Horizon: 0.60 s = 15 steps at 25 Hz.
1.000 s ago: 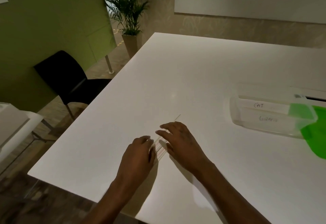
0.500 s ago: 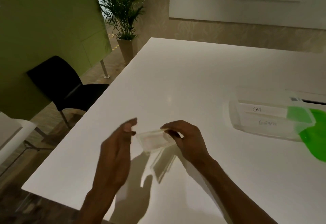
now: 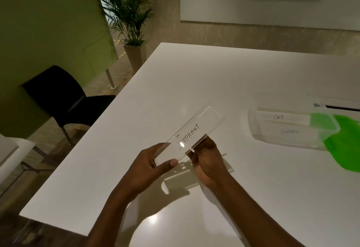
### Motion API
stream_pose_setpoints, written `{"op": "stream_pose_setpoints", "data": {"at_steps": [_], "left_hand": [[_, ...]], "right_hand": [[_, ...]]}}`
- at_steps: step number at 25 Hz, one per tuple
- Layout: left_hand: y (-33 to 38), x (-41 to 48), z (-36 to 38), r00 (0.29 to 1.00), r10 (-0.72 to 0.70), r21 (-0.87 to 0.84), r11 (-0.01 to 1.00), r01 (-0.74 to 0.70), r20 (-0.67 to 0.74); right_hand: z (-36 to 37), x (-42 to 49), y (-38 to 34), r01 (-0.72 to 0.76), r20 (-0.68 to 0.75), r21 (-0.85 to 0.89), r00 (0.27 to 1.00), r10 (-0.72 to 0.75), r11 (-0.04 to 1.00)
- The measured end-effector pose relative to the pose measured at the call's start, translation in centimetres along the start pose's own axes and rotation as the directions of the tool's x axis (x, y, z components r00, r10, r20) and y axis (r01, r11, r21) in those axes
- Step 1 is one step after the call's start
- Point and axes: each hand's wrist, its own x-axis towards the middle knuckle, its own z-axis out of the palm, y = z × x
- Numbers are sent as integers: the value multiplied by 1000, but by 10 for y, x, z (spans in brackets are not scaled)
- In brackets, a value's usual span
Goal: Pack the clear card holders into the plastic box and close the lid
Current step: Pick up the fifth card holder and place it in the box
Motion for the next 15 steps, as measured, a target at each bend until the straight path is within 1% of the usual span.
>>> {"op": "stream_pose_setpoints", "data": {"at_steps": [2,3,5,6,7,9,10,11,12,13,14,15], "left_hand": [[-7,1,4,1000,11,-101,995,-14,-25],[-10,2,6,999,22,-135,990,-27,-38],[-13,2,8,996,55,-169,983,-67,-75],[-13,2,7,993,67,-165,983,-83,-101],[-14,2,6,990,70,-152,984,-89,-125],[-13,4,5,986,52,-104,992,-69,-158],[-11,7,5,987,50,-70,996,-61,-155],[-9,9,8,989,62,-29,997,-67,-132],[-6,13,11,992,82,16,997,-81,-99],[-2,17,16,993,99,65,993,-95,-69],[3,21,21,992,113,118,987,-106,-52],[9,26,26,990,131,174,977,-121,-44]], "right_hand": [[-1,-3,3,9,-14,-79,1000,-10,997],[0,-4,0,30,7,-127,1000,-29,991],[-3,-6,-15,60,96,-211,995,-40,976],[-9,-4,-24,61,130,-233,991,-31,971],[-16,-2,-35,54,134,-205,991,-26,977],[-30,2,-64,74,109,-72,992,-66,995],[-37,3,-80,101,96,-75,991,-93,992],[-41,2,-94,138,97,-167,988,-123,976],[-44,0,-108,192,113,-325,980,-164,926],[-48,-2,-122,268,153,-500,963,-221,823],[-52,-4,-134,337,218,-660,941,-257,671],[-56,-6,-146,386,291,-784,921,-261,487]]}}
